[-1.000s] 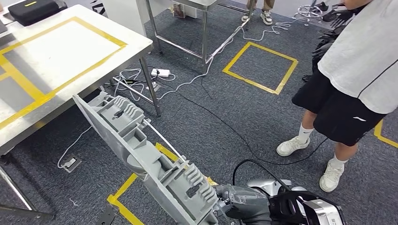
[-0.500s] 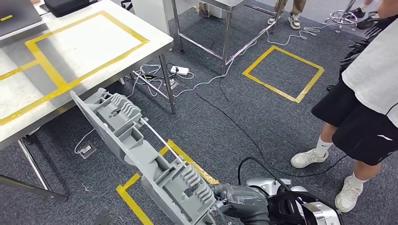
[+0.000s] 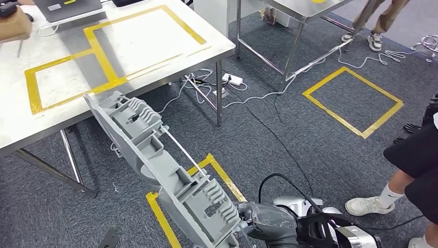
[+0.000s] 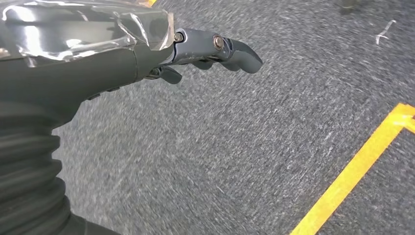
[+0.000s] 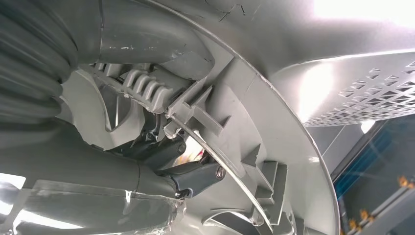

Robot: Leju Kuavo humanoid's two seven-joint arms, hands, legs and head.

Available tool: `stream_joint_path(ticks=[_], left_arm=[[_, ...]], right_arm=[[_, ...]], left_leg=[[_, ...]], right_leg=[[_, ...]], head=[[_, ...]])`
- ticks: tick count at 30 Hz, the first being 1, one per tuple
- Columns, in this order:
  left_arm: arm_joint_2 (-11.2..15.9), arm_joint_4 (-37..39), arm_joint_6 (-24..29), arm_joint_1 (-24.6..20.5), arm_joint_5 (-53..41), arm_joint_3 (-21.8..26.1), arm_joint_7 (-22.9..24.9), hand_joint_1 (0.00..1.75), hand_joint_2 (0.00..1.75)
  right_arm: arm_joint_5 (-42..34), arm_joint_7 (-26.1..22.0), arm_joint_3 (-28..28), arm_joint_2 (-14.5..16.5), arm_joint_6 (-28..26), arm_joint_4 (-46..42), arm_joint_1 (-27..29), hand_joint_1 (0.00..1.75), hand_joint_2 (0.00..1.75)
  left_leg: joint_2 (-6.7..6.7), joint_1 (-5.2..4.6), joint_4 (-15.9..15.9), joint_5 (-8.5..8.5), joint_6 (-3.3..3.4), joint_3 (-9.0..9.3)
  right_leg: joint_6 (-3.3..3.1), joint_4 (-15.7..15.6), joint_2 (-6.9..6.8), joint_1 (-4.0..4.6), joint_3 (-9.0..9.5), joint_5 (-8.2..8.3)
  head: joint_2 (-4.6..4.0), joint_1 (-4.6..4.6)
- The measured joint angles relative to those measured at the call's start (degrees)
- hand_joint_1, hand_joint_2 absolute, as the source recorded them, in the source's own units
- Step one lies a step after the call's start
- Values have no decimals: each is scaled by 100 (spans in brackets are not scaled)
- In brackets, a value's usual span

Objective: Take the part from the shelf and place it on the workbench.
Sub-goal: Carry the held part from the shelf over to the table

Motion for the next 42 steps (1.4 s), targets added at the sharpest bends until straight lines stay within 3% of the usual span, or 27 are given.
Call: stream_joint_path(ticks=[2, 4, 6, 8, 10, 11, 12, 14, 16, 19, 21, 23, 25, 26, 27, 28, 30, 32, 35, 37, 38, 40, 41, 42], left_arm=[[-4, -17, -29, 14, -35, 58, -3, 0, 175], [-6, -22, -70, 46, -94, 124, -14, 0, 175], [-15, -27, -115, 57, -161, 197, -35, 0, 175], [-31, -41, -163, 33, -219, 268, -68, 0, 175], [-53, -54, -213, 20, -254, 341, -102, 0, 175], [-65, -57, -235, 24, -264, 376, -113, 0, 175], [-73, -57, -248, 30, -272, 407, -118, 0, 175], [-81, -61, -272, 35, -288, 458, -132, 0, 175], [-85, -68, -322, 27, -310, 517, -168, 0, 175], [-95, -73, -440, 20, -381, 626, -223, 0, 175], [-112, -75, -497, 9, -439, 691, -241, 0, 175], [-139, -77, -532, -36, -492, 743, -254, 0, 175], [-168, -77, -560, -79, -537, 793, -263, 0, 175], [-183, -77, -573, -85, -555, 815, -265, 0, 175], [-197, -77, -578, -85, -566, 833, -267, 0, 175], [-209, -77, -582, -84, -577, 846, -267, 0, 175], [-231, -77, -589, -85, -598, 860, -268, 0, 175], [-242, -78, -608, -82, -625, 883, -268, 0, 175], [-249, -78, -642, -77, -663, 938, -269, 0, 175], [-254, -79, -655, -85, -672, 963, -272, 0, 175], [-256, -79, -660, -89, -674, 974, -273, 0, 175], [-263, -75, -669, -90, -680, 992, -274, 0, 175], [-267, -70, -675, -88, -685, 998, -274, 0, 175], [-272, -62, -681, -86, -693, 999, -274, 0, 175]], right_arm=[[1, -2, 1, -8, 0, -2, -8, 175, 175], [2, -3, 2, -10, -1, -5, -14, 175, 175], [-1, -5, 2, -9, -2, -10, -21, 175, 175], [-6, -12, 2, -10, -2, -14, -24, 175, 175], [-9, -21, 2, -10, -2, -15, -19, 175, 175], [-9, -24, 2, -10, -2, -15, -17, 175, 175], [-9, -27, 2, -10, -2, -15, -15, 175, 175], [-18, -30, 2, -10, -4, -15, -19, 175, 175], [-66, -9, 2, -10, -16, -15, -25, 175, 175], [-179, 66, 2, -8, -38, -16, -36, 175, 175], [-232, 113, 2, -13, -45, -20, -48, 175, 175], [-286, 144, 4, -26, -50, -24, -58, 175, 175], [-331, 171, 9, -39, -52, -24, -58, 175, 175], [-345, 187, 12, -47, -54, -24, -57, 175, 175], [-355, 202, 15, -55, -54, -24, -57, 175, 175], [-363, 212, 18, -63, -55, -24, -59, 175, 175], [-376, 224, 23, -72, -55, -24, -67, 175, 175], [-391, 236, 28, -73, -57, -26, -73, 175, 175], [-417, 254, 30, -69, -64, -29, -78, 175, 175], [-426, 258, 30, -61, -67, -32, -81, 175, 175], [-428, 260, 30, -57, -68, -33, -83, 175, 175], [-431, 263, 30, -56, -70, -34, -83, 175, 175], [-431, 266, 30, -56, -72, -33, -82, 175, 175], [-431, 268, 30, -56, -72, -33, -80, 175, 175]], left_leg=[[-97, 4, 53, -31, -81, -47], [-117, 28, 61, -34, -136, -73], [110, 34, 225, -133, -184, -143], [413, 31, 796, -431, -221, -411], [518, 45, 1552, -731, -238, -799], [534, 48, 1751, -760, -237, -912], [543, 48, 1710, -672, -227, -905], [589, 39, 1012, -261, -169, -569], [687, -11, 334, -23, -91, -229], [717, -73, 129, -36, -18, -144], [676, -45, 16, 1, 31, -64], [619, -9, -77, 36, 76, 14], [551, -12, -86, 26, 98, 25], [516, -14, -85, 18, 97, 30], [481, -14, -83, 5, 91, 40], [445, -12, -79, -9, 77, 56], [382, -17, -50, -60, 23, 90], [348, -36, -10, -126, -46, 102], [350, -14, 3, -186, -133, 105], [424, 6, 236, -307, -193, 9], [468, 14, 518, -425, -218, -132], [519, 23, 1333, -700, -258, -597], [527, 26, 1654, -755, -264, -818], [532, 27, 1787, -699, -259, -959]], right_leg=[[-59, -281, 81, 5, 136, 102], [-167, -288, -4, 33, 149, 122], [-237, -305, -92, 27, 172, 124], [-292, -312, -195, 42, 199, 102], [-333, -311, -309, 78, 219, 72], [-349, -310, -361, 92, 231, 58], [-357, -309, -397, 102, 247, 44], [-359, -312, -449, 116, 289, 12], [-330, -312, -481, 147, 307, -16], [-262, -345, -515, 162, 317, -24], [-222, -290, -451, 153, 303, -67], [-243, 170, -308, 139, 72, -262], [-260, 934, -232, 126, -358, -506], [-236, 1180, -224, 119, -523, -547], [-187, 1199, -221, 110, -581, -490], [-124, 977, -220, 97, -513, -346], [-36, 164, -207, 72, -162, 13], [-86, -324, -190, 76, 78, 183], [-237, -387, -186, 97, 141, 186], [-316, -400, -189, 71, 202, 158], [-354, -403, -193, 66, 239, 134], [-405, -403, -199, 89, 304, 67], [-415, -403, -199, 103, 338, 30], [-415, -403, -198, 116, 384, -13]], head=[[0, 1], [0, -4], [0, -22], [0, -45], [0, -49], [0, -49], [0, -49], [0, -50], [0, -47], [0, -49], [0, -44], [0, -30], [0, -20], [0, -19], [0, -19], [0, -19], [0, -18], [0, -19], [0, -21], [0, -36], [0, -45], [0, -53], [0, -53], [0, -53]])
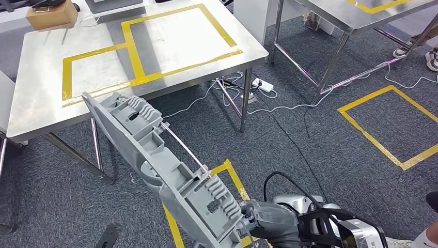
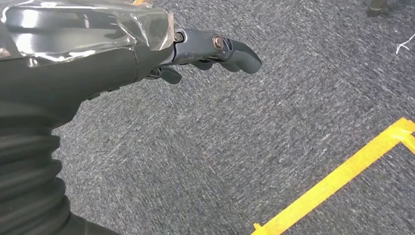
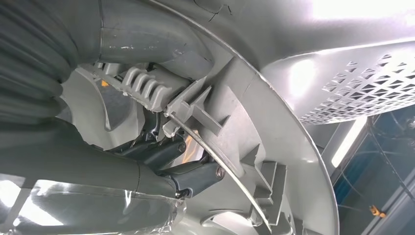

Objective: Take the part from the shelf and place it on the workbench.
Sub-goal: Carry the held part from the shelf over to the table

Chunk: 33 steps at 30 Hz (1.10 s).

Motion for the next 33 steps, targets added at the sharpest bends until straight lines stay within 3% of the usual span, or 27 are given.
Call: stream_joint_path(ticks=[1, 2, 4, 6, 9, 11, 12, 14, 16, 17, 18, 19, 20, 21, 22, 23, 25, 27, 29, 30, 31, 32, 33], left_arm=[[-4, 8, -4, -1, -9, 1, 0, 0, 175], [-7, 14, -9, -3, -17, 2, -1, 0, 175], [1, 26, -20, -13, -27, 5, -4, 0, 175], [8, 38, -32, -31, -33, 10, -11, 0, 175], [21, 57, -48, -51, -41, 24, -21, 0, 175], [19, 69, -60, -77, -45, 28, -33, 0, 175], [13, 73, -64, -93, -45, 29, -38, 0, 175], [-1, 81, -72, -112, -45, 30, -40, 0, 175], [-20, 96, -78, -111, -48, 30, -43, 0, 175], [-31, 104, -80, -111, -52, 30, -45, 0, 175], [-41, 110, -82, -111, -56, 30, -48, 0, 175], [-48, 117, -82, -114, -59, 32, -49, 0, 175], [-53, 124, -84, -115, -63, 36, -50, 0, 175], [-55, 129, -83, -119, -67, 39, -53, 0, 175], [-55, 134, -82, -124, -72, 45, -56, 0, 175], [-55, 137, -81, -130, -76, 49, -60, 0, 175], [-55, 140, -78, -143, -79, 58, -68, 0, 175], [-60, 147, -76, -154, -82, 73, -77, 0, 175], [-65, 156, -75, -157, -89, 91, -87, 0, 175], [-67, 160, -76, -156, -94, 97, -92, 0, 175], [-69, 162, -76, -156, -101, 99, -97, 0, 175], [-72, 163, -77, -156, -109, 101, -100, 0, 175], [-73, 164, -77, -156, -118, 102, -102, 0, 175]], right_arm=[[-1, 3, 0, 0, 0, 0, 0, 175, 175], [-2, 4, 0, 1, 0, -2, 0, 175, 175], [-4, 15, 0, 1, 0, -11, 0, 175, 175], [-5, 33, -1, 5, 2, -23, 3, 175, 175], [-5, 60, -3, 15, 4, -39, 10, 175, 175], [-7, 65, -4, 10, 4, -47, 4, 175, 175], [-11, 65, -5, 4, 4, -50, 1, 175, 175], [-17, 65, -5, -7, 4, -50, 1, 175, 175], [-16, 68, -5, -17, 4, -49, 5, 175, 175], [-16, 68, -6, -21, 4, -49, 6, 175, 175], [-16, 68, -7, -24, 4, -49, 6, 175, 175], [-16, 68, -7, -26, 4, -48, 5, 175, 175], [-19, 67, -6, -28, 4, -46, 5, 175, 175], [-21, 67, -6, -30, 4, -45, 5, 175, 175], [-24, 67, -5, -30, 4, -45, 4, 175, 175], [-28, 67, -5, -30, 4, -46, 3, 175, 175], [-36, 69, -4, -22, 4, -49, 1, 175, 175], [-45, 70, -4, -11, 2, -52, -2, 175, 175], [-51, 74, -4, -5, -7, -52, -2, 175, 175], [-52, 78, -4, -4, -12, -52, -1, 175, 175], [-52, 81, -4, -3, -16, -52, 1, 175, 175], [-52, 83, -4, -3, -19, -52, 2, 175, 175], [-52, 84, -4, -3, -20, -53, 1, 175, 175]], left_leg=[[4, -1, -131, 189, 22, -9], [9, -7, -462, 450, 59, 88], [47, -50, -1240, 869, 186, 419], [93, -120, -1615, 909, 318, 628], [85, -164, -1845, 818, 437, 847], [52, -128, -2009, 780, 488, 1075], [32, -107, -2055, 746, 497, 1168], [-10, -95, -2071, 638, 493, 1291], [-55, -80, -2069, 497, 449, 1455], [-75, -70, -2069, 418, 422, 1559], [-90, -60, -2068, 330, 388, 1664], [-98, -60, -2056, 237, 350, 1753], [-104, -64, -2048, 141, 311, 1815], [-102, -72, -2046, 53, 269, 1855], [-98, -77, -2026, -1, 230, 1896], [-94, -73, -2000, -20, 201, 1915], [-65, -46, -1688, 69, 152, 1809], [-34, -26, -999, 109, 103, 1377], [-21, -19, -371, -226, 50, 858], [-18, -17, -243, -450, 33, 663], [-14, -15, -267, -581, 29, 546], [-8, -13, -419, -559, 36, 504], [1, -14, -726, -325, 59, 531]], right_leg=[[3, 0, 1, 14, 61, -48], [5, -1, 1, 29, 134, -101], [26, -25, -1, 49, 256, -213], [73, -80, -4, 45, 329, -278], [255, 12, -22, 35, 396, -174], [324, 484, -10, 31, 161, -87], [315, 846, 2, 23, -96, -112], [285, 1470, 15, 5, -656, -341], [306, 1541, 14, -28, -980, -571], [365, 1315, 13, -46, -998, -537], [442, 958, 12, -65, -951, -351], [537, 543, 7, -82, -885, -26], [571, 206, -8, -91, -811, 304], [549, -13, -14, -84, -758, 574], [476, -114, -17, -76, -729, 729], [361, -114, -13, -66, -689, 747], [208, -122, 10, -79, -595, 699], [108, -132, 17, -88, -470, 608], [54, -133, 23, -75, -360, 491], [51, -133, 32, -69, -295, 427], [52, -133, 42, -61, -218, 361], [55, -133, 50, -52, -136, 299], [62, -135, 55, -41, -40, 231]], head=[[0, 0], [0, -1], [0, 11], [0, 16], [0, 7], [-1, 15], [-1, 25], [0, 34], [0, 38], [0, 38], [0, 40], [0, 49], [0, 55], [0, 56], [0, 56], [0, 48], [0, 42], [0, 37], [0, 32], [0, 31], [0, 31], [0, 31], [0, 31]])
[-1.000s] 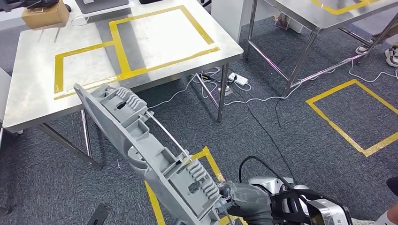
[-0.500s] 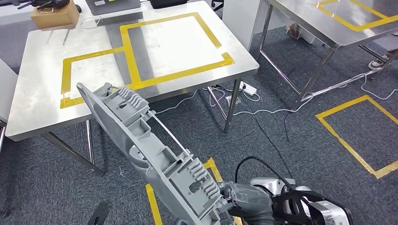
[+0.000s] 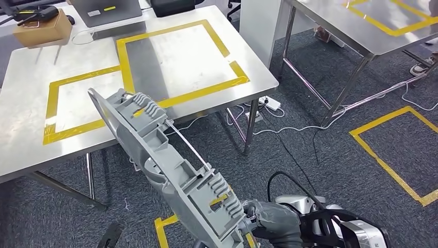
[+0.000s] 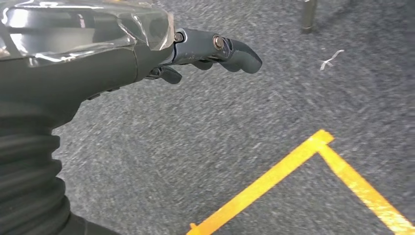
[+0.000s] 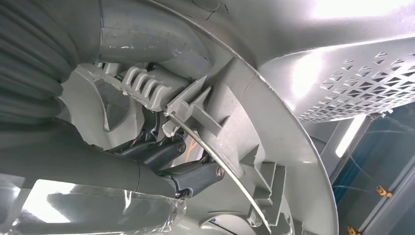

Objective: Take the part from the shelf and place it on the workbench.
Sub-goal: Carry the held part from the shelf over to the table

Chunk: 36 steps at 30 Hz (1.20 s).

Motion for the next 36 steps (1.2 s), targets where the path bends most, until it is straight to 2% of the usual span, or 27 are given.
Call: stream_joint_path(ticks=[2, 3, 4, 7, 9, 10, 12, 13, 14, 15, 16, 17, 18, 19, 21, 23, 24, 25, 27, 28, 29, 30, 32, 33, 34, 36], left_arm=[[0, 5, 0, 2, -13, 5, -1, 0, 175], [0, 10, -1, 4, -17, 8, -2, 0, 175], [-2, 15, -3, 4, -19, 9, -2, 0, 175], [-9, 17, -6, -8, -24, 12, -8, 0, 175], [-16, 13, -7, -25, -28, 13, -15, 0, 175], [-21, 11, -9, -33, -31, 13, -16, 0, 175], [-28, 13, -15, -46, -35, 13, -17, 0, 175], [-31, 13, -20, -45, -36, 13, -17, 0, 175], [-32, 14, -25, -44, -37, 13, -17, 0, 175], [-34, 14, -28, -43, -38, 13, -17, 0, 175], [-39, 14, -31, -44, -40, 13, -17, 0, 175], [-45, 14, -31, -46, -44, 13, -17, 0, 175], [-51, 14, -31, -47, -49, 13, -17, 0, 175], [-57, 14, -32, -48, -55, 13, -17, 0, 175], [-62, 15, -34, -47, -66, 13, -17, 0, 175], [-63, 15, -34, -49, -72, 13, -17, 0, 175], [-62, 14, -33, -52, -73, 13, -17, 0, 175], [-60, 14, -33, -52, -73, 15, -18, 0, 175], [-57, 16, -33, -48, -73, 20, -17, 0, 175], [-58, 17, -33, -45, -73, 22, -18, 0, 175], [-61, 19, -34, -43, -73, 23, -17, 0, 175], [-62, 21, -34, -42, -73, 26, -17, 0, 175], [-56, 23, -35, -43, -73, 34, -17, 0, 175], [-53, 25, -37, -45, -75, 38, -18, 0, 175], [-48, 26, -39, -49, -77, 39, -19, 0, 175], [-36, 30, -43, -52, -81, 42, -22, 0, 175]], right_arm=[[0, 2, 0, 0, -1, 1, -4, 175, 175], [0, 4, 0, 0, -2, -1, -5, 175, 175], [-1, 5, 0, 0, -2, -3, -6, 175, 175], [-2, 15, 0, -1, -3, -17, -10, 175, 175], [-3, 21, 0, -7, -6, -27, -23, 175, 175], [-6, 23, 0, -11, -8, -30, -27, 175, 175], [-11, 24, 1, -16, -11, -31, -27, 175, 175], [-13, 25, 1, -20, -12, -30, -25, 175, 175], [-13, 25, 2, -22, -13, -30, -25, 175, 175], [-13, 26, 2, -25, -14, -29, -24, 175, 175], [-13, 26, 2, -27, -14, -29, -25, 175, 175], [-13, 26, 1, -27, -14, -30, -26, 175, 175], [-14, 26, 1, -28, -14, -31, -27, 175, 175], [-15, 26, 0, -28, -14, -32, -27, 175, 175], [-18, 27, 0, -28, -14, -34, -26, 175, 175], [-21, 28, 1, -26, -14, -36, -26, 175, 175], [-25, 29, 1, -25, -13, -37, -26, 175, 175], [-28, 30, 1, -24, -13, -38, -26, 175, 175], [-32, 30, 1, -23, -13, -37, -22, 175, 175], [-33, 30, 1, -23, -13, -36, -19, 175, 175], [-33, 30, 1, -23, -13, -36, -16, 175, 175], [-35, 30, 1, -23, -11, -36, -15, 175, 175], [-39, 30, 1, -22, -9, -37, -14, 175, 175], [-42, 30, 1, -20, -7, -37, -17, 175, 175], [-44, 29, 0, -16, -5, -37, -16, 175, 175], [-49, 28, 0, -12, -1, -37, -10, 175, 175]], left_leg=[[23, -20, -717, 771, 83, 113], [34, -36, -975, 1078, 128, 150], [40, -59, -1088, 1248, 164, 164], [33, -96, -1139, 1278, 227, 222], [24, -76, -1218, 1260, 295, 317], [21, -66, -1245, 1243, 331, 360], [12, -75, -1250, 1189, 375, 401], [5, -81, -1249, 1160, 381, 425], [-7, -83, -1248, 1131, 377, 456], [-20, -85, -1246, 1098, 367, 499], [-36, -86, -1241, 1060, 351, 549], [-50, -100, -1226, 1018, 327, 587], [-61, -114, -1204, 969, 301, 617], [-69, -128, -1184, 925, 272, 632], [-75, -130, -1158, 860, 217, 642], [-62, -104, -1081, 787, 153, 612], [-51, -88, -926, 695, 113, 542], [-40, -67, -649, 558, 71, 407], [-26, -28, 131, 256, -3, -11], [-23, -12, 428, 197, -27, -198], [-19, 0, 547, 238, -40, -304], [-10, 9, 390, 420, -40, -273], [15, 9, -378, 904, 5, 44], [32, -12, -761, 1057, 50, 220], [47, -39, -988, 1095, 101, 327], [65, -93, -1158, 1006, 209, 407]], right_leg=[[27, -8, 3, 25, 141, -124], [50, -10, 8, 40, 188, -174], [80, -11, 13, 53, 197, -209], [170, -18, 16, 56, 214, -287], [174, 277, 6, 50, 81, -426], [154, 625, 2, 46, -117, -543], [138, 1476, 2, 46, -667, -766], [159, 1741, 2, 45, -886, -789], [200, 1793, 1, 45, -996, -721], [254, 1569, 1, 45, -960, -545], [304, 1160, 1, 46, -820, -315], [327, 693, 1, 54, -643, -98], [311, 307, 4, 59, -476, 79], [264, 81, 8, 68, -371, 171], [148, -4, 16, 85, -308, 205], [74, -21, 20, 58, -274, 191], [39, -31, 21, 39, -246, 179], [7, -36, 22, 25, -216, 161], [-37, -34, 21, 33, -165, 102], [-44, -32, 22, 35, -136, 67], [-41, -31, 24, 36, -100, 30], [-33, -32, 26, 36, -45, -13], [-5, -40, 29, 34, 74, -99], [22, -47, 30, 45, 122, -140], [52, -59, 30, 48, 144, -170], [138, -51, 27, 64, 186, -175]], head=[[0, 7], [0, 9], [0, 8], [0, 2], [0, 9], [0, 14], [0, 18], [0, 17], [0, 17], [0, 18], [0, 18], [0, 20], [0, 17], [0, 14], [0, 7], [0, 2], [0, -5], [0, -13], [0, -23], [0, -23], [0, -23], [0, -23], [0, -21], [0, -19], [0, -20], [0, -20]])
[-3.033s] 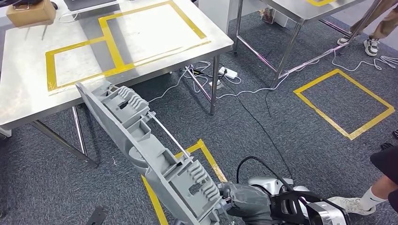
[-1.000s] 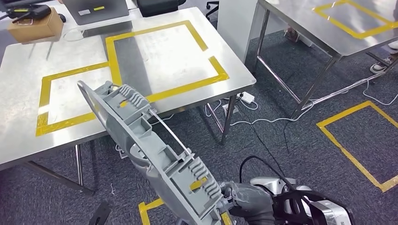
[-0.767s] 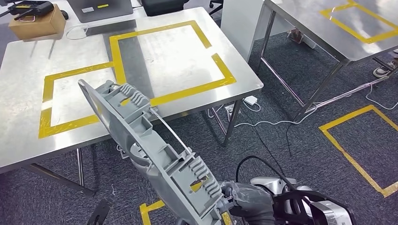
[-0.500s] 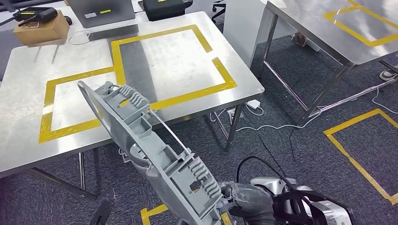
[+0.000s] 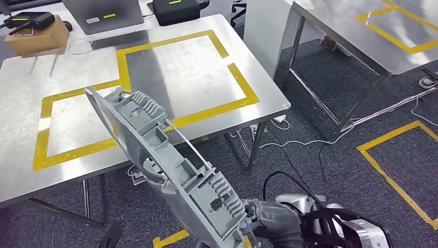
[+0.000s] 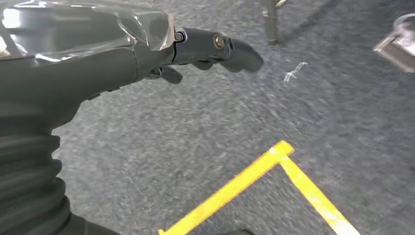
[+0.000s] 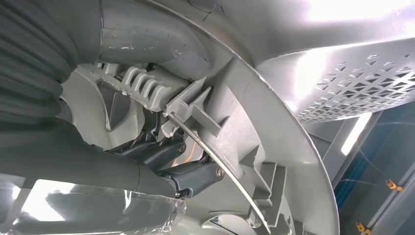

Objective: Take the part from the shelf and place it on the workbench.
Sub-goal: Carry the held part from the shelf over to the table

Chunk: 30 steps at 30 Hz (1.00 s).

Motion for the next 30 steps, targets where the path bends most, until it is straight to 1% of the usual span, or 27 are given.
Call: stream_joint_path(ticks=[2, 3, 4, 5, 6, 7, 8, 9, 10, 11, 12, 13, 14, 15, 16, 17, 18, 19, 20, 22, 23, 24, 25, 27, 28, 29, 30], left_arm=[[9, 2, -2, 5, -2, 4, -2, 0, 175], [10, 3, -4, 4, -4, 5, -3, 0, 175], [8, 3, -6, 0, -5, 5, -3, 0, 175], [6, 3, -8, -2, -7, 6, -4, 0, 175], [4, 5, -9, -2, -7, 6, -4, 0, 175], [3, 7, -9, 2, -7, 5, -4, 0, 175], [2, 8, -9, 7, -7, 5, -4, 0, 175], [-1, 10, -9, 11, -7, 5, -4, 0, 175], [-5, 10, -10, 13, -7, 5, -4, 0, 175], [-10, 10, -10, 13, -7, 5, -4, 0, 175], [-15, 13, -11, 13, -7, 5, -4, 0, 175], [-19, 15, -13, 11, -7, 6, -4, 0, 175], [-18, 17, -15, 11, -7, 6, -4, 0, 175], [-17, 20, -17, 9, -7, 7, -5, 0, 175], [-16, 20, -19, 6, -7, 7, -5, 0, 175], [-15, 21, -21, 2, -7, 8, -5, 0, 175], [-16, 21, -21, -3, -7, 8, -6, 0, 175], [-15, 21, -20, -8, -7, 9, -6, 0, 175], [-13, 21, -20, -8, -7, 11, -5, 0, 175], [-11, 23, -22, -4, -7, 16, -4, 0, 175], [-11, 25, -22, -1, -7, 17, -4, 0, 175], [-13, 25, -23, -1, -7, 17, -4, 0, 175], [-12, 25, -23, -1, -7, 19, -5, 0, 175], [-3, 27, -29, -2, -3, 25, -6, 0, 175], [3, 29, -39, -4, 0, 29, -6, 0, 175], [10, 31, -50, -4, 5, 34, -7, 0, 175], [21, 33, -62, -3, 18, 42, -12, 0, 175]], right_arm=[[-2, 1, 0, 1, 2, -2, 10, 175, 175], [-3, 1, 0, 0, 3, -3, 9, 175, 175], [-4, 0, 0, -2, 3, -3, 8, 175, 175], [-5, -1, 0, -4, 3, -3, 9, 175, 175], [-7, -2, 0, -7, 3, -3, 12, 175, 175], [-8, -2, 0, -10, 3, -3, 19, 175, 175], [-8, -2, 0, -13, 3, -3, 23, 175, 175], [-8, -2, 0, -15, 3, -3, 25, 175, 175], [-8, -2, 0, -16, 3, -3, 26, 175, 175], [-8, -2, -1, -17, 3, -2, 26, 175, 175], [-8, -2, -2, -19, 3, 0, 28, 175, 175], [-9, -3, -2, -21, 3, 2, 29, 175, 175], [-10, -3, -2, -23, 3, 3, 30, 175, 175], [-11, -3, -2, -24, 4, 3, 29, 175, 175], [-13, -3, -2, -22, 9, 2, 26, 175, 175], [-15, -3, -2, -20, 14, 2, 24, 175, 175], [-18, -3, -2, -17, 20, 2, 21, 175, 175], [-22, -4, -3, -14, 24, 2, 20, 175, 175], [-27, -4, -3, -10, 25, 2, 19, 175, 175], [-31, -4, -3, -7, 26, 3, 22, 175, 175], [-31, -4, -3, -5, 27, 4, 23, 175, 175], [-31, -4, -2, -5, 27, 5, 24, 175, 175], [-32, -4, -2, -4, 27, 6, 23, 175, 175], [-32, -4, -2, -1, 27, 10, 20, 175, 175], [-33, -3, -2, 1, 27, 16, 19, 175, 175], [-39, 9, -2, 4, 20, 24, 18, 175, 175], [-51, 36, -2, 8, 7, 36, 16, 175, 175]], left_leg=[[-12, 12, -89, -36, 86, 140], [-20, 24, -116, -53, 121, 230], [-29, 37, -138, -73, 143, 316], [-33, 35, -145, -106, 158, 366], [-38, 33, -144, -149, 168, 410], [-44, 30, -144, -200, 168, 459], [-52, 29, -144, -258, 163, 524], [-63, 29, -143, -322, 153, 605], [-74, 31, -144, -394, 138, 700], [-83, 31, -145, -474, 117, 782], [-90, 23, -128, -556, 90, 868], [-96, 12, -116, -631, 55, 916], [-98, 2, -113, -691, 18, 944], [-99, -4, -85, -715, -14, 975], [-99, -1, -57, -719, -40, 969], [-91, 9, 36, -707, -61, 940], [-85, 19, 226, -698, -82, 851], [-78, 31, 500, -736, -110, 686], [-71, 44, 842, -835, -142, 463], [-64, 65, 1468, -1169, -199, -19], [-61, 73, 1595, -1256, -213, -191], [-58, 78, 1548, -1197, -216, -278], [-55, 79, 1307, -968, -204, -264], [-49, 63, 564, -348, -132, -78], [-42, 41, 259, -162, -87, 4], [-36, 17, 83, -74, -40, 49], [-32, -8, 27, -77, 0, 54]], right_leg=[[69, 95, -13, -6, 15, -7], [84, 252, -19, -12, -52, -32], [87, 537, -24, -16, -211, -84], [77, 903, -26, -18, -437, -160], [63, 1294, -26, -19, -717, -272], [53, 1593, -26, -20, -973, -381], [54, 1712, -26, -20, -1146, -451], [78, 1632, -27, -21, -1221, -440], [122, 1344, -30, -24, -1188, -313], [180, 933, -38, -27, -1095, -73], [218, 547, -50, -26, -1003, 213], [200, 276, -58, -16, -916, 444], [145, 139, -62, -3, -870, 605], [63, 115, -61, 11, -851, 654], [-15, 122, -51, 10, -817, 636], [-63, 107, -44, -2, -788, 621], [-104, 89, -39, -17, -748, 593], [-145, 76, -34, -31, -703, 564], [-179, 68, -31, -33, -666, 531], [-213, 68, -17, -27, -607, 458], [-213, 68, -6, -22, -571, 421], [-210, 68, 6, -17, -525, 384], [-204, 67, 15, -10, -470, 348], [-188, 59, 24, 0, -360, 283], [-175, 54, 27, 6, -334, 261], [-157, 48, 29, 8, -329, 247], [-129, 39, 31, 6, -329, 239]], head=[[0, 3], [0, 9], [0, 17], [0, 24], [0, 27], [0, 28], [0, 28], [0, 29], [0, 31], [0, 33], [0, 32], [0, 35], [0, 32], [0, 29], [0, 28], [0, 24], [0, 20], [0, 16], [0, 13], [0, 10], [0, 9], [0, 9], [0, 9], [0, 15], [0, 18], [0, 22], [0, 26]])
